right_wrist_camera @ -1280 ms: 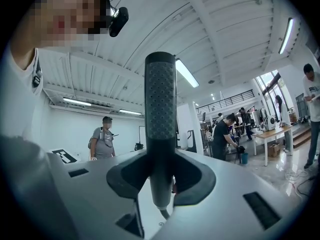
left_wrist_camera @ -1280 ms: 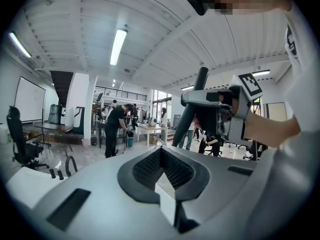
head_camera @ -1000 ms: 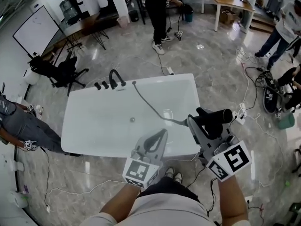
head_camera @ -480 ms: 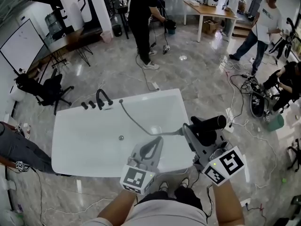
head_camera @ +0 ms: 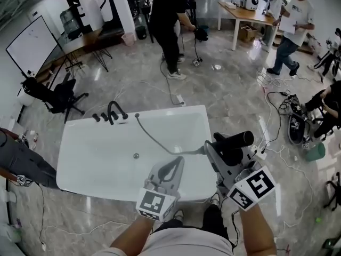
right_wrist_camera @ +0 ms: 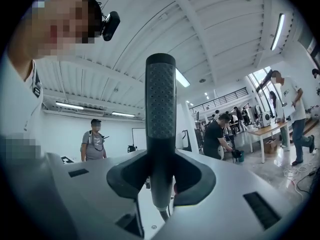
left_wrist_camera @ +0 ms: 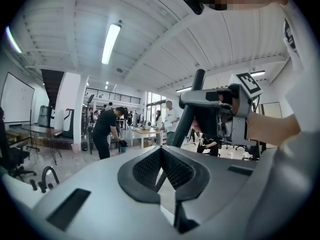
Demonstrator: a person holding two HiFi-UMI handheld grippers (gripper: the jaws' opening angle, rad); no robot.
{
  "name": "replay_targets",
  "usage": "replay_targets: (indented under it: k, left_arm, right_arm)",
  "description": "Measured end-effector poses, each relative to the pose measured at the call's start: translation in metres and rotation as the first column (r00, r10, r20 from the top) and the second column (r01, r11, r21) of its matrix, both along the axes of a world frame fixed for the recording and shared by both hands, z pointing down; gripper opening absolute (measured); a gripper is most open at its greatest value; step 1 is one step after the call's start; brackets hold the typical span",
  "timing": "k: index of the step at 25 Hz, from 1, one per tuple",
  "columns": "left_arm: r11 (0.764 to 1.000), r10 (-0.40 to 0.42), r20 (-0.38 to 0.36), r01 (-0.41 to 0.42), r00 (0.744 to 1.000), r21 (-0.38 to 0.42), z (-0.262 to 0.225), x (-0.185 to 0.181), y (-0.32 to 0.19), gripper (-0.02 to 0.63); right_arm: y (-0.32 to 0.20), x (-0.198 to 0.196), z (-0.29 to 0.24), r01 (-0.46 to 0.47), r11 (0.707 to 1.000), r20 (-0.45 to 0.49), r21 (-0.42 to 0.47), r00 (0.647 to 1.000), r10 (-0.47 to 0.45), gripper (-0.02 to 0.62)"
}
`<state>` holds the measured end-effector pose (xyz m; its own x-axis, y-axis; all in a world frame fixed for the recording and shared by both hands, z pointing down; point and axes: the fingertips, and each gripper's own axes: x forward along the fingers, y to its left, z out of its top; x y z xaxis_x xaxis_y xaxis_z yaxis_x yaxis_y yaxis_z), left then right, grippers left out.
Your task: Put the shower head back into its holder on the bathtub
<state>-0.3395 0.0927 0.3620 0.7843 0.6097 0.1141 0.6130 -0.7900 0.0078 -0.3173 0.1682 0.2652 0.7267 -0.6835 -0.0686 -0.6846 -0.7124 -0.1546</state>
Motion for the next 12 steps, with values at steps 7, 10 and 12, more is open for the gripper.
replay_targets:
  k: [7,10,12]
  left_arm:
    - [0.992,-0.128,0.013,0.128,0.992,0.016,0.004,0.033,0.049,0.005]
    - [0.985,-0.173,0.012,0.173,0.985,0.021,0.002,0.035,0.059,0.005]
    - [0.981,-0.193,0.013,0.193,0.981,0.025,0.0,0.034,0.064,0.005]
  right_arm:
    - [0.044,0.046,0.001,0.126,0.992,0.01,0.015,0.992,-0.126,0.132]
    - [0.051,0.052,-0.004,0.176,0.984,0.008,0.017,0.984,-0.176,0.132]
    - [0.055,0.055,-0.008,0.2,0.98,0.003,0.016,0.98,-0.2,0.132]
